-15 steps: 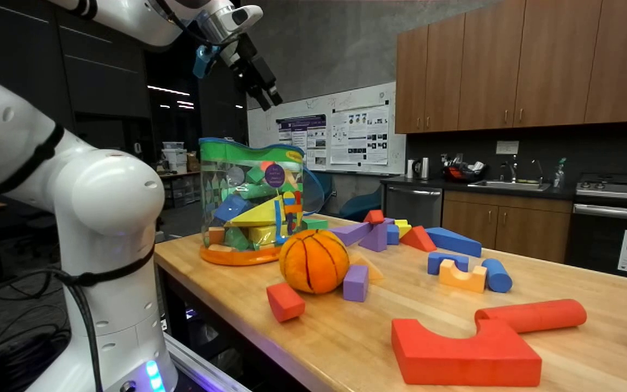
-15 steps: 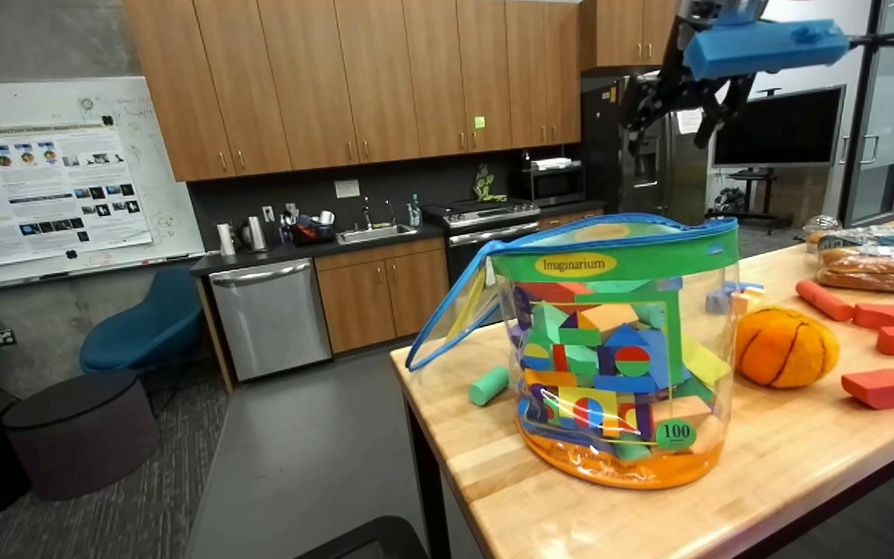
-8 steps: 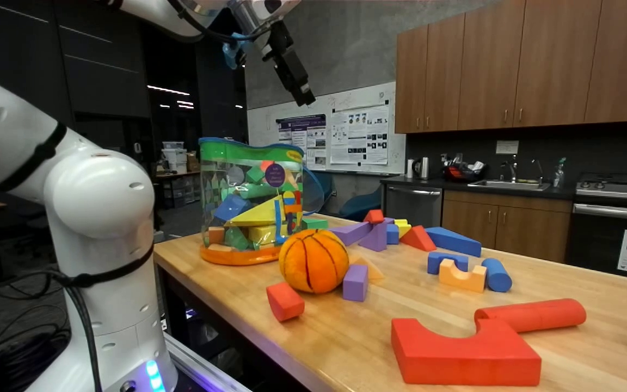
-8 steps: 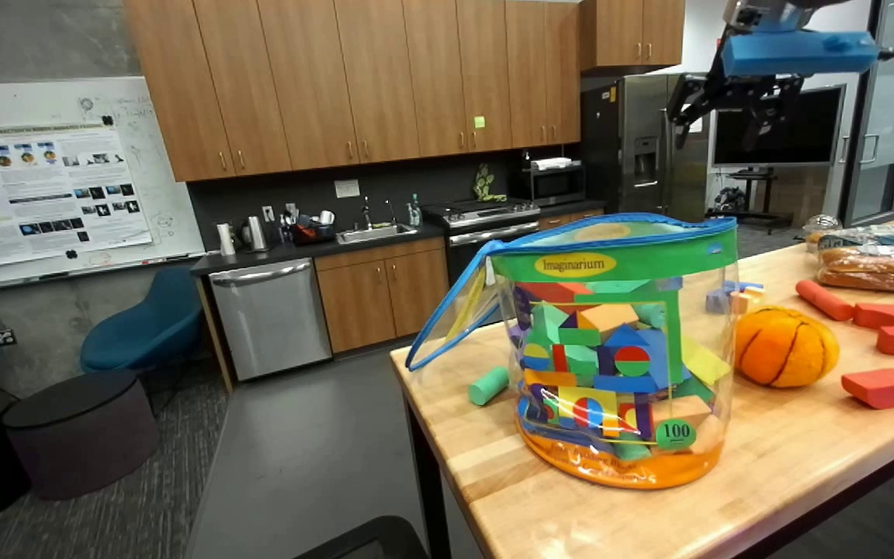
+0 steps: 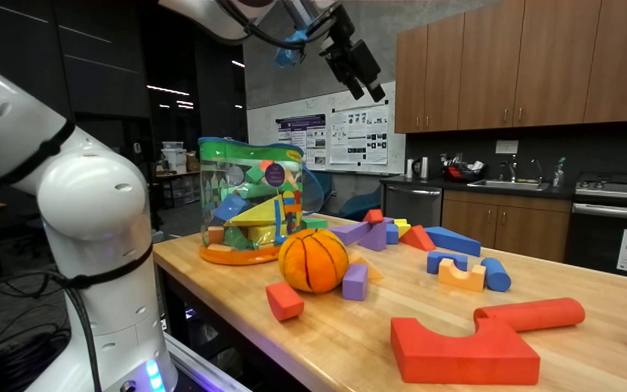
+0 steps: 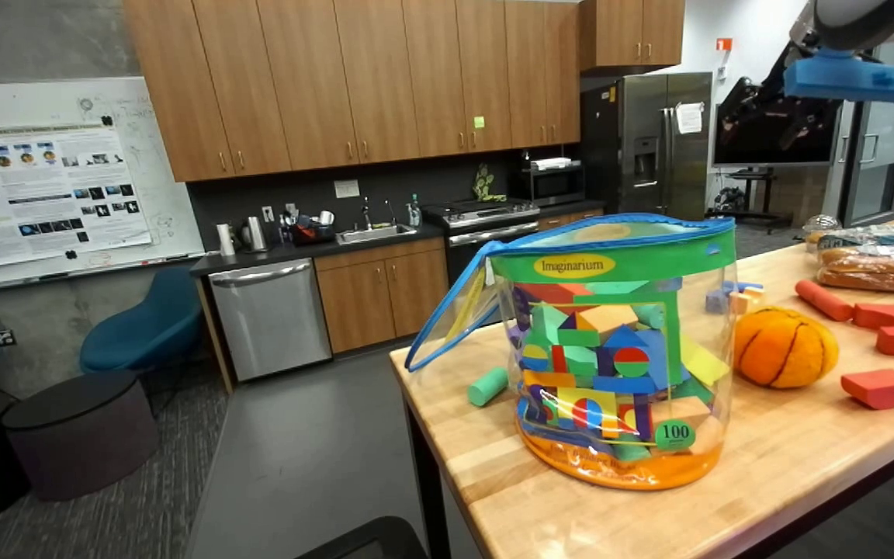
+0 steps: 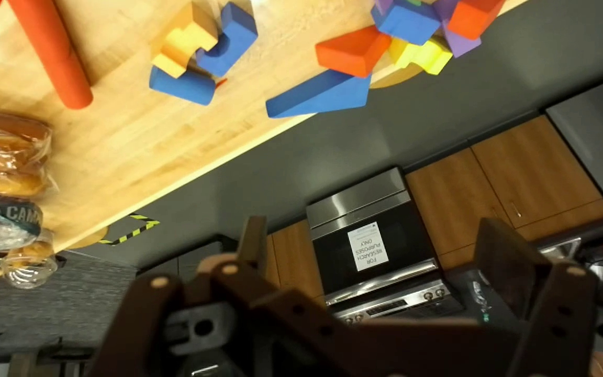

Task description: Put the blocks inside the basket

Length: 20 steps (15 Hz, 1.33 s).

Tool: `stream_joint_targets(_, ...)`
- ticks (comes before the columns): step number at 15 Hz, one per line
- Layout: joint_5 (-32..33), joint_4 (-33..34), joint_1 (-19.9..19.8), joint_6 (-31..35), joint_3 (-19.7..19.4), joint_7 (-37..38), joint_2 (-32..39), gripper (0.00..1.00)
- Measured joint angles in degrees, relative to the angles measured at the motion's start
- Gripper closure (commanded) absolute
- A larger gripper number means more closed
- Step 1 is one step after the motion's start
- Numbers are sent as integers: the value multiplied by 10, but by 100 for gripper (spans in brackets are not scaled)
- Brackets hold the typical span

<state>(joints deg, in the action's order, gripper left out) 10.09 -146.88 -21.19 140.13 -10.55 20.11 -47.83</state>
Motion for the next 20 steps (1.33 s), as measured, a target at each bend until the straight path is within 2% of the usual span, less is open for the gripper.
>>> stream_joint_targets(2, 0, -3, 1, 14, -14, -16, 8, 0)
stream_joint_targets(9, -12, -6, -6, 15, -6, -16, 13, 0)
stream_joint_targets(15, -9, 2, -77, 25, 11, -6, 53, 0)
stream_joint_targets(20, -6, 56, -101, 26, 12, -4, 123, 0)
